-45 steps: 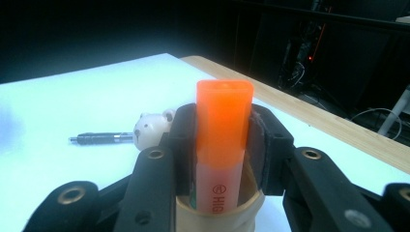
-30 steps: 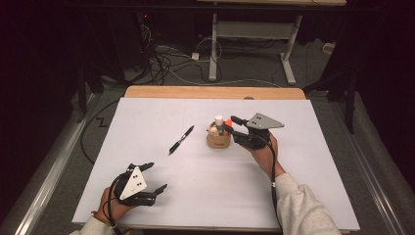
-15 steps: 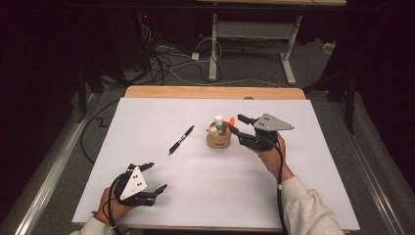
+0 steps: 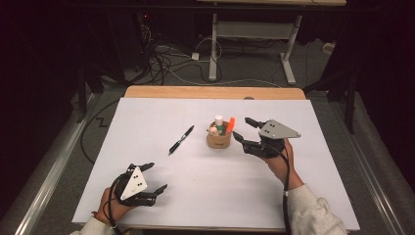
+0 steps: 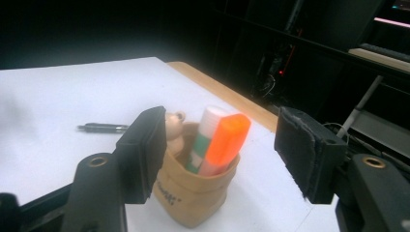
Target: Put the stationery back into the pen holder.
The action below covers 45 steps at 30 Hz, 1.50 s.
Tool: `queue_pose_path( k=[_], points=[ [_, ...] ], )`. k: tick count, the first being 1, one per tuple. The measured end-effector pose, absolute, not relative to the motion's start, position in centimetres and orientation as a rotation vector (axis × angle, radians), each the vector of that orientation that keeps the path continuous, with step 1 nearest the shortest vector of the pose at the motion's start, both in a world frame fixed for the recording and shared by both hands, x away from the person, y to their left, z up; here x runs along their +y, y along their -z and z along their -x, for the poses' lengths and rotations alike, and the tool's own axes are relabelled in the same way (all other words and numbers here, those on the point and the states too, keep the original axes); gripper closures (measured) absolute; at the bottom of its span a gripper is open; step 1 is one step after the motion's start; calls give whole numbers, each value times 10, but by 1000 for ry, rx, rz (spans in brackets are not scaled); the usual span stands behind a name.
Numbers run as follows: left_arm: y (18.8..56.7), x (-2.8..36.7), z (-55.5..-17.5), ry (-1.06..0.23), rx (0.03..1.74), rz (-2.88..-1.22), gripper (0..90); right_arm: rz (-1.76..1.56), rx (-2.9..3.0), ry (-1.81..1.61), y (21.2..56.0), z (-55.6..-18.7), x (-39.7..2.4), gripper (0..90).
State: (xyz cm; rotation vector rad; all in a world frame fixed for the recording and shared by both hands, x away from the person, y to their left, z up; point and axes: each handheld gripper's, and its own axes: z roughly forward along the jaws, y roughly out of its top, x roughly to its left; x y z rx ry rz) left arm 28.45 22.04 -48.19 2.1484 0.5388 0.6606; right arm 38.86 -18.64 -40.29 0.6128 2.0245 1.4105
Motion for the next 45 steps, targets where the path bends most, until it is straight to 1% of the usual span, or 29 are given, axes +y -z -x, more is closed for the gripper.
queue_pose_path(
  k=[4, 14, 31, 41, 45],
  points=[
    [482, 220, -284, -664, 540, -2149, 189, -605, 2031, -1379, 401, -379, -190, 316],
    [482, 220, -284, -668, 540, -2159, 189, -575, 2016, -1335, 400, -355, -206, 278],
    [483, 218, -284, -675, 547, -2172, 192, -572, 2017, -1259, 421, -325, -231, 267],
    [483, 216, -287, -690, 598, -2201, 193, -623, 2039, -1223, 443, -306, -250, 270],
    [482, 216, -289, -676, 623, -2200, 193, -639, 2054, -1228, 455, -295, -259, 271]
  ],
)
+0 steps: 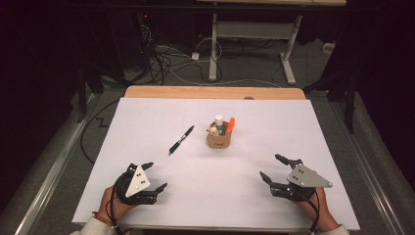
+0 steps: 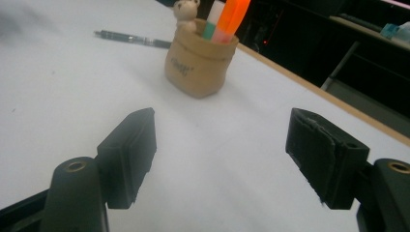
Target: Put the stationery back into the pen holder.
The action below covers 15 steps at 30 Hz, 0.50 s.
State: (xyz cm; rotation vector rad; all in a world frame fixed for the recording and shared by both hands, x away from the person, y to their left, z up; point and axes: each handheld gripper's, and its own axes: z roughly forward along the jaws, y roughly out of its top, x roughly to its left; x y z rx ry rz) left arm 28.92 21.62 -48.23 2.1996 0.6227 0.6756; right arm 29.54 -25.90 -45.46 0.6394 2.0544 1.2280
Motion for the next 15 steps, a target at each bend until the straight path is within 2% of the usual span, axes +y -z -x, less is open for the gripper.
queue_pose_path(
  k=[8, 15],
  points=[
    [475, 215, -297, -634, 650, -2187, 194, -611, 2057, -1156, 470, -276, -273, 273],
    [466, 205, -314, -609, 739, -2229, 203, -614, 2058, -1148, 472, -271, -277, 273]
  ],
)
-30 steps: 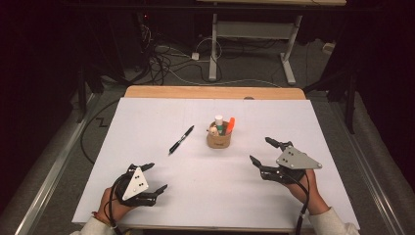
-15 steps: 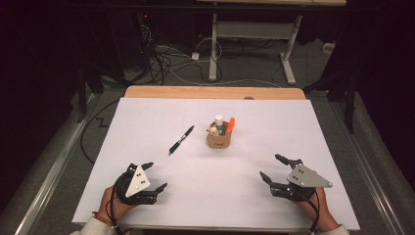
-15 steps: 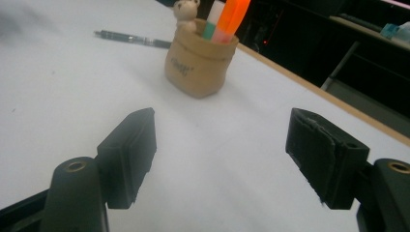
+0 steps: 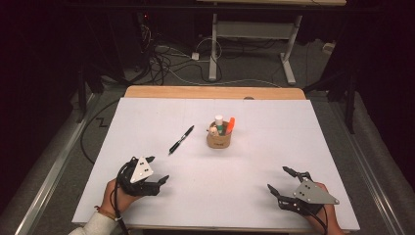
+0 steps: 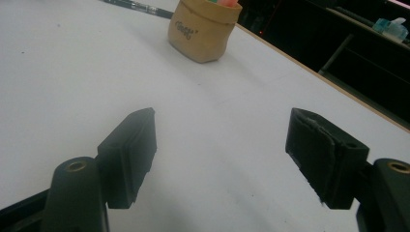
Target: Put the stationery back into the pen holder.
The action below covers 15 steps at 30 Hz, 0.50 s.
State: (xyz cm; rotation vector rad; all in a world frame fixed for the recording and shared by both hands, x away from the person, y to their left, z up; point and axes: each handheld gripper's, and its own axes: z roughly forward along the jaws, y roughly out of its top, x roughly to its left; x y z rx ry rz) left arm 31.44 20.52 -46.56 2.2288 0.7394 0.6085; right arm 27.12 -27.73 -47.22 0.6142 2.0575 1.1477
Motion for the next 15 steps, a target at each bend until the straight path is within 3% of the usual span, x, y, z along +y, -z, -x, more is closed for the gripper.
queue_pose_path(
  k=[15],
  points=[
    [445, 168, -379, -394, 897, -2368, 221, -603, 2095, -1164, 475, -275, -273, 277]
  ],
)
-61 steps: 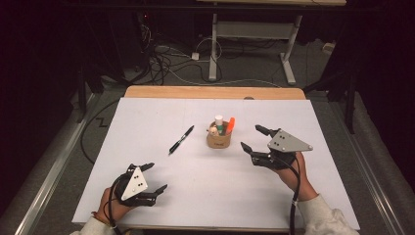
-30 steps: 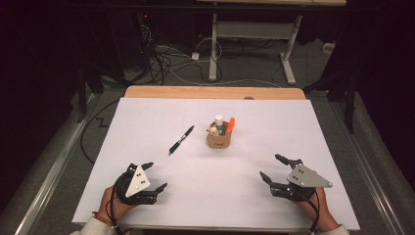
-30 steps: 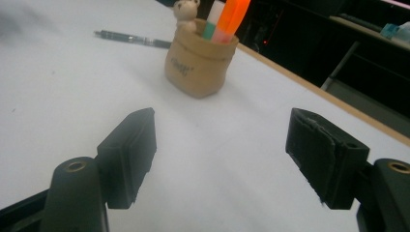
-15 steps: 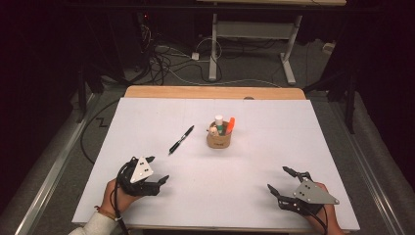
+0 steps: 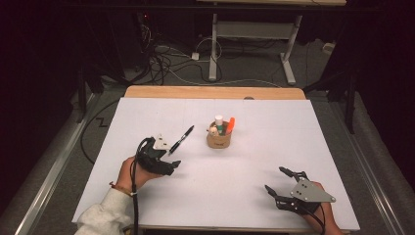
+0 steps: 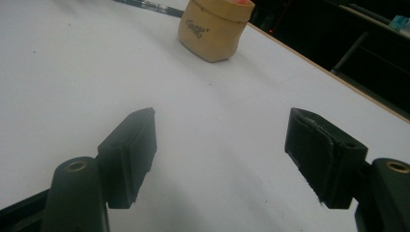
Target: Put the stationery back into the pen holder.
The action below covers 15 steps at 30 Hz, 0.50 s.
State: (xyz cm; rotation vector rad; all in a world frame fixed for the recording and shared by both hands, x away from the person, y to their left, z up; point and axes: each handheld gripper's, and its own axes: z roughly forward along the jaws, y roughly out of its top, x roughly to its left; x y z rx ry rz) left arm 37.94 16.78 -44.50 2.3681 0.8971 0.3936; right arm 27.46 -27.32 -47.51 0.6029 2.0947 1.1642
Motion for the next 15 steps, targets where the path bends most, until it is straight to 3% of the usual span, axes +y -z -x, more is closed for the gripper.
queue_pose_path(
  k=[15],
  points=[
    [442, 139, -451, -285, 1032, -2479, 250, -623, 2118, -1161, 478, -279, -274, 283]
  ],
)
